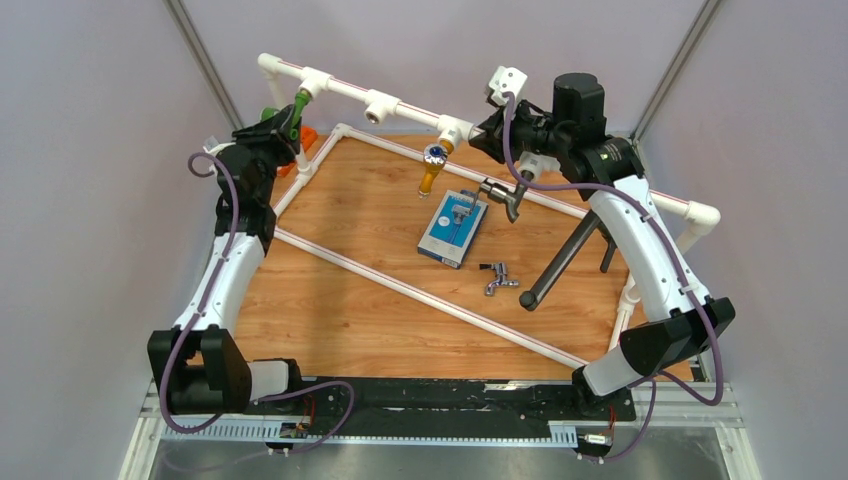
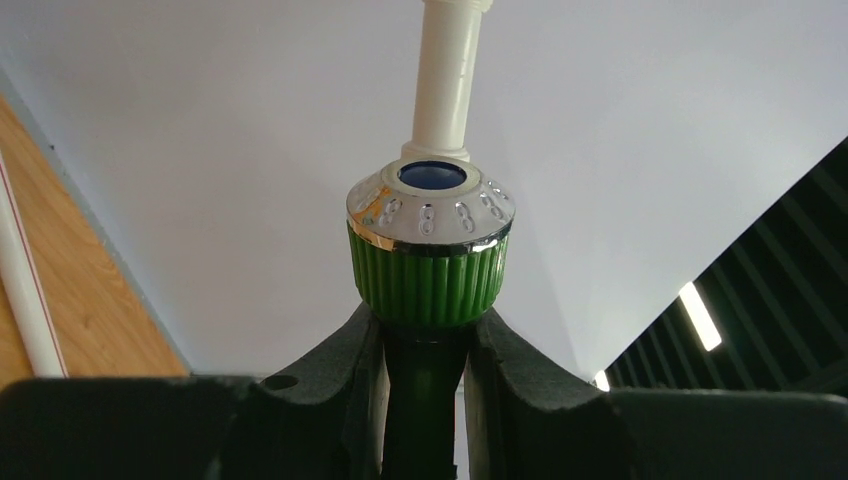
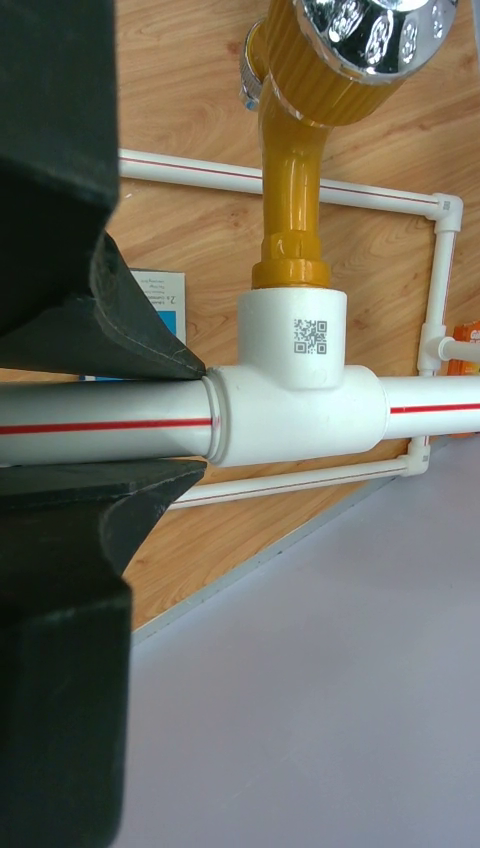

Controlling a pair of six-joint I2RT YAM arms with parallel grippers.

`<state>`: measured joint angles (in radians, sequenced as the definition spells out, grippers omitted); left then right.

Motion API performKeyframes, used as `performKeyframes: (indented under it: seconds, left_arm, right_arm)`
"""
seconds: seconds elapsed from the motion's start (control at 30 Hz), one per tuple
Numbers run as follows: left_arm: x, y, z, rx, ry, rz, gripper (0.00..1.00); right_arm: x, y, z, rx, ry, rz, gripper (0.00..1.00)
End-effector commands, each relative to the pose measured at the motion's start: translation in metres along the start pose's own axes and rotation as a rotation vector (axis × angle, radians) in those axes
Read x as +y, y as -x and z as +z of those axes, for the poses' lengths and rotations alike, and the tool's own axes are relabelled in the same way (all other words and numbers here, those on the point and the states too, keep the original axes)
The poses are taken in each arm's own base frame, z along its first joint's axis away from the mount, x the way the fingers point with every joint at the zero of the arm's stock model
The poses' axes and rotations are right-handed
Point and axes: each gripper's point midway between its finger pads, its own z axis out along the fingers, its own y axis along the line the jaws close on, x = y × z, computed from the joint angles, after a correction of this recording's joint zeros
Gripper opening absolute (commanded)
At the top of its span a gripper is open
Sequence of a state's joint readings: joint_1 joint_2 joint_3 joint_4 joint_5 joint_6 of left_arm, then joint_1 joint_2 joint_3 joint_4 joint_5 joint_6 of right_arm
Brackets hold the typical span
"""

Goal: Install the water faucets

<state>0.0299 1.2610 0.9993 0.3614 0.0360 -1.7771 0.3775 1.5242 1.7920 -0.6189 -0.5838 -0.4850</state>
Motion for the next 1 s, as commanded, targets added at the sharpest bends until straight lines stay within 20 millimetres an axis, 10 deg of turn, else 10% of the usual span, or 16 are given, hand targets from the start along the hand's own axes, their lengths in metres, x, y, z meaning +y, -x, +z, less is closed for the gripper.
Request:
performKeyframes:
  seconds: [0.0, 0.97]
  left_arm:
    - [-0.018, -0.001, 0.002, 0.005, -0.008, -0.079, 0.00]
    - [-0.024, -0.026, 0.010, 0.094, 0.062, -0.110, 0.00]
  right_arm:
    - [0.035, 0.011, -0.013, -0.011, 0.085, 0.063, 0.02]
    - [0.038, 0.012, -0.013, -0.016, 0.092, 0.053, 0.02]
